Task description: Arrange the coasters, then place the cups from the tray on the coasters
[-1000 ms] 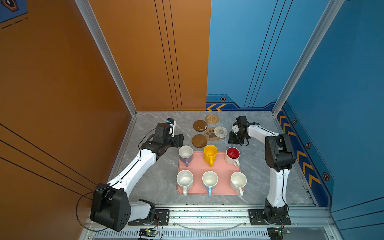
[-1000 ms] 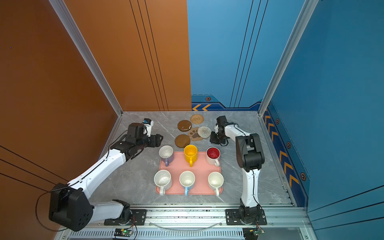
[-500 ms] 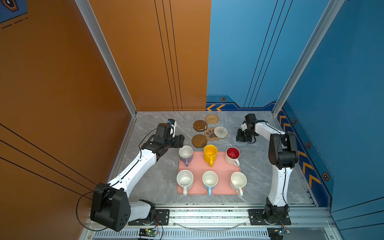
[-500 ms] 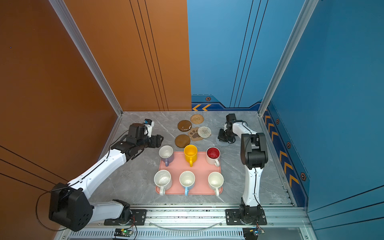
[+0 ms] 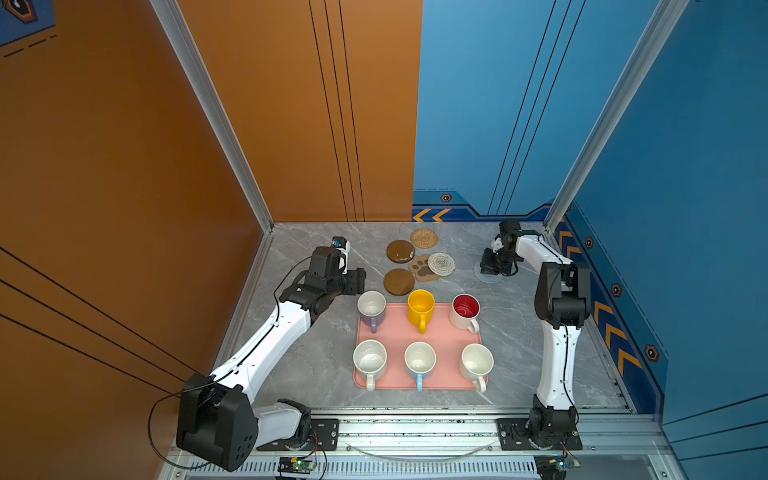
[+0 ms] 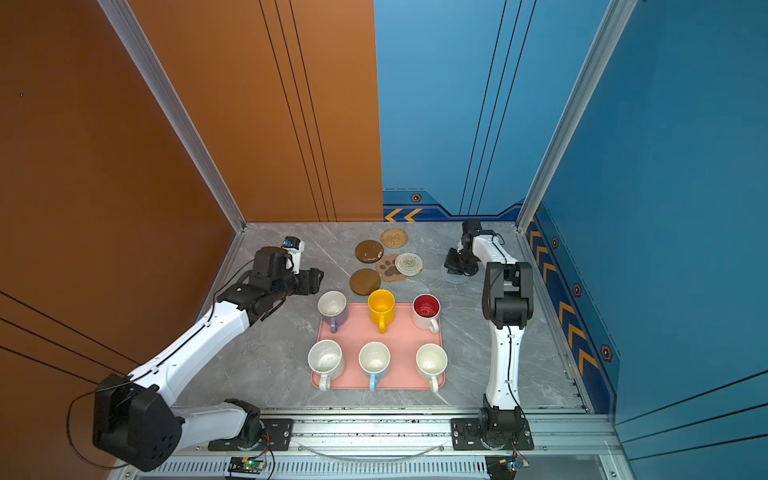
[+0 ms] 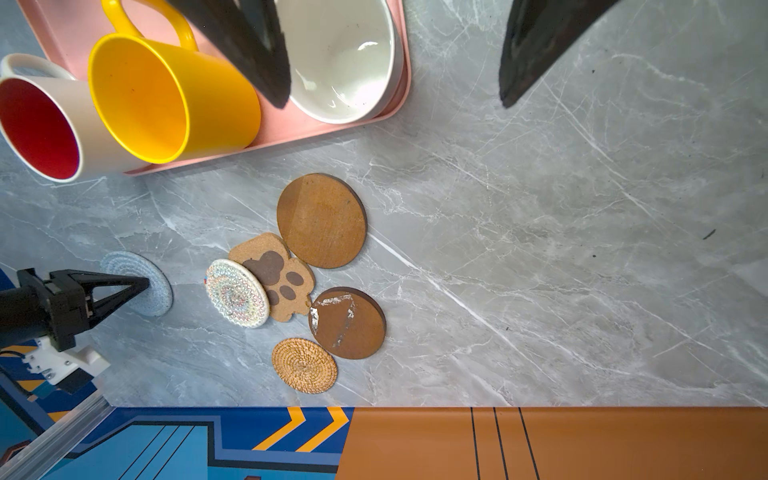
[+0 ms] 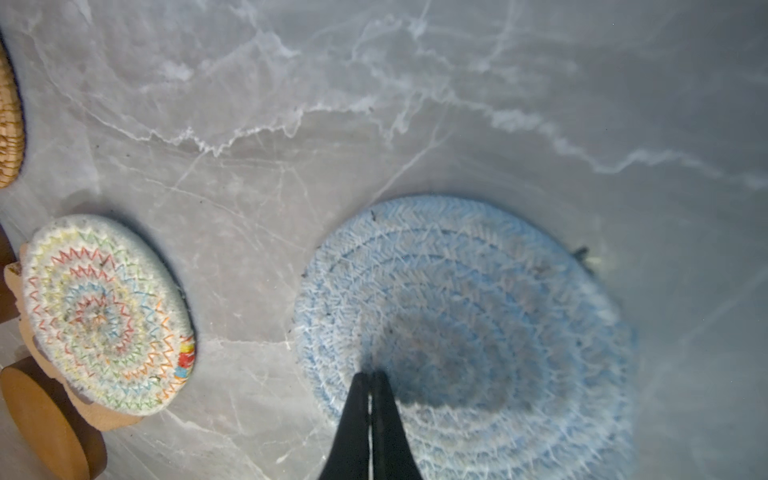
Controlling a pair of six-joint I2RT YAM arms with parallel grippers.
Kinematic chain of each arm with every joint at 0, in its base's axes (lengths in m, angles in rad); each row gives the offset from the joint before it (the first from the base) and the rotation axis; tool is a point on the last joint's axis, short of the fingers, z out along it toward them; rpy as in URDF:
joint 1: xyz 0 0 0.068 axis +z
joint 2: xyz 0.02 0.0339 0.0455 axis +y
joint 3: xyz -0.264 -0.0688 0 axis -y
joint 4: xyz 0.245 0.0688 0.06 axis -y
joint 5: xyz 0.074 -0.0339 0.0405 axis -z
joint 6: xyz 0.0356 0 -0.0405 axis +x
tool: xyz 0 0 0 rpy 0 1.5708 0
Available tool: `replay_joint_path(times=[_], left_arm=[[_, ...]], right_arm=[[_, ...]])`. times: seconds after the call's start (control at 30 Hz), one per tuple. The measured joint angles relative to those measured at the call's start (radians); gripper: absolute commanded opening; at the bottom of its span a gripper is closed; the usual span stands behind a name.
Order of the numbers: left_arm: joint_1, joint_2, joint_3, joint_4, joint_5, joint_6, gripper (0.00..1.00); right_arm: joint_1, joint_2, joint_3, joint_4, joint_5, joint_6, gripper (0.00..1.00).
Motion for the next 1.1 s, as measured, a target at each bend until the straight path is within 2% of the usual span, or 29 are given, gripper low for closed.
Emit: replay_joint_path(times=[0.37,0.47,0.6,0.83,1.1], left_arm=[[-0.010,-0.061,0.000,-0.009,-0.019,-0.003,0.80],[-0.012,-0.071,0.000,-0.011,-0.021,-0.003,0.80],[-0.015,-0.075,0.000,-0.014,-0.022,-0.003,0.80],[-0.026,-0.082,0.000,-0.015,-0.022,-0.004,0.80],[-0.026,-0.099,-0.006,-0.015,-0.022,-0.003,0.80]], right_arm=[[-0.009,0.023,0.060,-0.016,-0.004,0.000,0.00],[0.011,0.023,0.081,-0.022,-0.004,0.002,0.03],[0.071,0.023,0.121,-0.026,-0.004,0.007,0.14],[0.216,0.034,0.263,-0.033,-0.024,0.026,0.22],[0.298,0.180,0.478,-0.031,-0.061,0.064,0.31]])
